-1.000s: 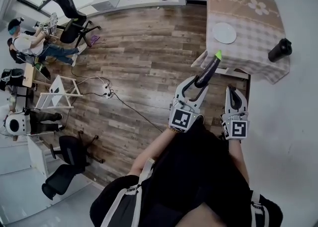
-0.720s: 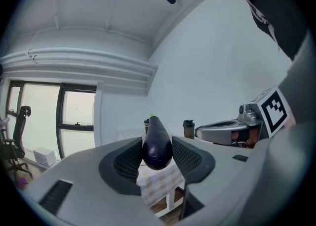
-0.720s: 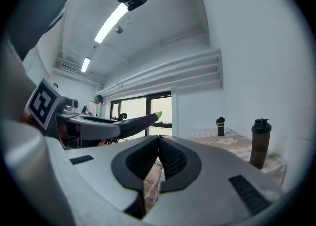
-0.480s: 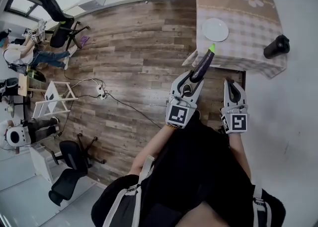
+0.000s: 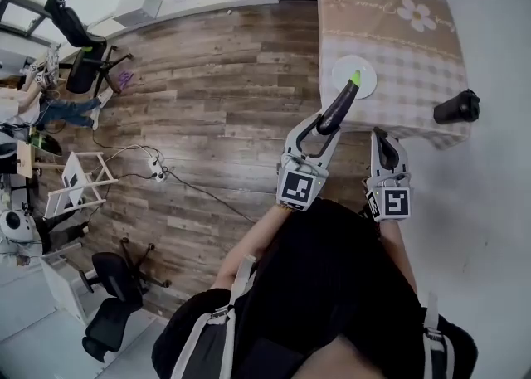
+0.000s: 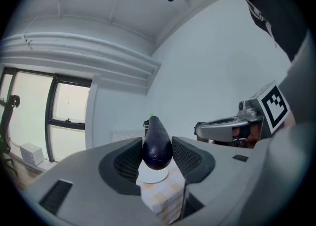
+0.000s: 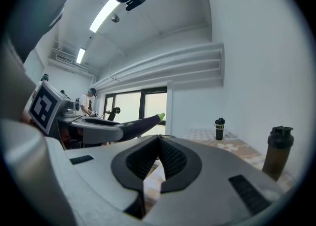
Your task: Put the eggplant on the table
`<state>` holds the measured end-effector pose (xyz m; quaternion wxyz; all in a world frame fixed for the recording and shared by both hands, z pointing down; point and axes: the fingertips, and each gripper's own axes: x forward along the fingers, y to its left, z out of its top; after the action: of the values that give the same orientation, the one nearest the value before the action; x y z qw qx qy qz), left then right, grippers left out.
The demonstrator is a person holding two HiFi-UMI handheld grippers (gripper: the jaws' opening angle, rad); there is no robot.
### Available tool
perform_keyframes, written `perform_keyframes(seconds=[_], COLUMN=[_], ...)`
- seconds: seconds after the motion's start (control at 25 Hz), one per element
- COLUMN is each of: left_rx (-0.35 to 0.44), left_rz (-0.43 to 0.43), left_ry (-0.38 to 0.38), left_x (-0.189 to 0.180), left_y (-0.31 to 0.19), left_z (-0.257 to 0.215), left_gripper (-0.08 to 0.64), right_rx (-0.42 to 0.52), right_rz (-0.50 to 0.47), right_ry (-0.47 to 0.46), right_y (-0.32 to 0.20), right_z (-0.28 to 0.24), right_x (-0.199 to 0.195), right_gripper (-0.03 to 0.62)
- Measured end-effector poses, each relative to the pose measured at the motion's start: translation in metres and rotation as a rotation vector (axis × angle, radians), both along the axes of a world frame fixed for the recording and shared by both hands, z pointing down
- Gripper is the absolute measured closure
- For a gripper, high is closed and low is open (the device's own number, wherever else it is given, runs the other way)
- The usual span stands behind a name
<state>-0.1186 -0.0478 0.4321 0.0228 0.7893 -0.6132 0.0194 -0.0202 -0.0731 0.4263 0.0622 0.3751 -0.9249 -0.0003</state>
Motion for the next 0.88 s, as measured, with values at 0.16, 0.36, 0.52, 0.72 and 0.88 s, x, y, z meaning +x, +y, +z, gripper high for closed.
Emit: perform_keyframes(seconds=[0.16, 0.36, 0.52, 0.72, 0.88], left_rx=[0.008, -0.008, -0.024, -0.055, -0.076], left_rz=[0.013, 0.035, 0.027, -0.080, -0.134], left_ry=[-0.002, 0.006, -0.020, -0.049, -0.037], left_x=[-0.009, -0.024, -0.029, -0.041, -0.031], left_y=[-0.012, -0.047, -0.069, -0.095, -0.095], left_z=[0.009, 0.017, 0.024, 0.027, 0.008], left_gripper=[0.359, 0.359, 0.360, 0.360, 0.360], right_rx=[0.008, 0.004, -0.012, -0.055, -0.047], right_rz=[0.002, -0.005, -0.026, -0.106, -0.162], right_ry=[0.018, 0.045, 0.039, 0.030, 0.030], right_y=[-0.010, -0.040, -0.056, -0.088, -0.099], right_z=[0.004, 0.007, 0.016, 0.033, 0.010], right_x=[-0.012, -0.033, -0.039, -0.039, -0.027], right_gripper=[0.586, 0.586, 0.586, 0.586, 0.586])
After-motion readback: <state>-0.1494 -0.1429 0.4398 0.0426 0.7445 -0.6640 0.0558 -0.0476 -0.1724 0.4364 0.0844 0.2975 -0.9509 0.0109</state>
